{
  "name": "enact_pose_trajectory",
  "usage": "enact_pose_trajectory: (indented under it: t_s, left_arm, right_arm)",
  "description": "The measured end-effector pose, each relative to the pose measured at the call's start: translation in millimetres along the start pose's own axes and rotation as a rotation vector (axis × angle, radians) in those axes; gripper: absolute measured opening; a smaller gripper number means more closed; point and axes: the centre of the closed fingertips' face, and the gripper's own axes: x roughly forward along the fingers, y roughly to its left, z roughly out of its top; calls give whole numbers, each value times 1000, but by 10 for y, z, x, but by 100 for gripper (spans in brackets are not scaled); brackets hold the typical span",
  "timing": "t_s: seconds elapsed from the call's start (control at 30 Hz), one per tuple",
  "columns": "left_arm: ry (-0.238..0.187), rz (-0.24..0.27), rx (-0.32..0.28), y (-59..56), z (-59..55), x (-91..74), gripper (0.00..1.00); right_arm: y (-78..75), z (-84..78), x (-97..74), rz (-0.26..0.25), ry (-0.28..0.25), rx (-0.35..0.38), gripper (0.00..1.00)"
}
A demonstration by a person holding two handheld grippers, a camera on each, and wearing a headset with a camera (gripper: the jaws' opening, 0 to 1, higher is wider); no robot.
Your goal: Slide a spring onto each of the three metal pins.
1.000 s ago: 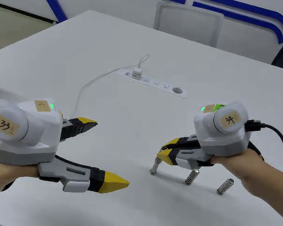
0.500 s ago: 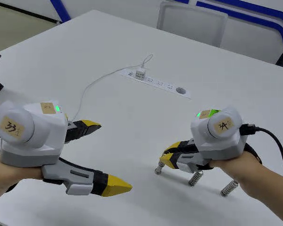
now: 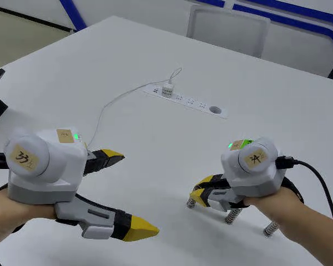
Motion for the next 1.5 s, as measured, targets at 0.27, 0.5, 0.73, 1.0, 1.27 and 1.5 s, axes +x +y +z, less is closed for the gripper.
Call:
enact_pose_trajectory:
  t_s: [0.27, 0.5, 0.73, 1.0, 1.27, 1.5]
  left_arm:
    - [2, -4, 1, -28, 19, 5, 99]
    - [12, -4, 11, -34, 31, -6, 98]
    - [23, 2, 20, -39, 31, -5, 98]
    - [22, 0, 31, -62, 68, 0, 98]
    - [21, -6, 40, -109, 98, 4, 98]
    - [17, -2, 38, -144, 118, 2, 99]
  right_arm:
    - [-6, -12, 29, 5, 4, 5, 11]
    - [-12, -21, 52, 3, 9, 12, 12]
    - [-50, 26, -13, -5, -14, 30, 14]
    - [-54, 22, -127, -20, -22, 36, 17]
    - [-65, 47, -279, -44, -54, 48, 19]
    - [-80, 43, -440, -68, -103, 71, 21]
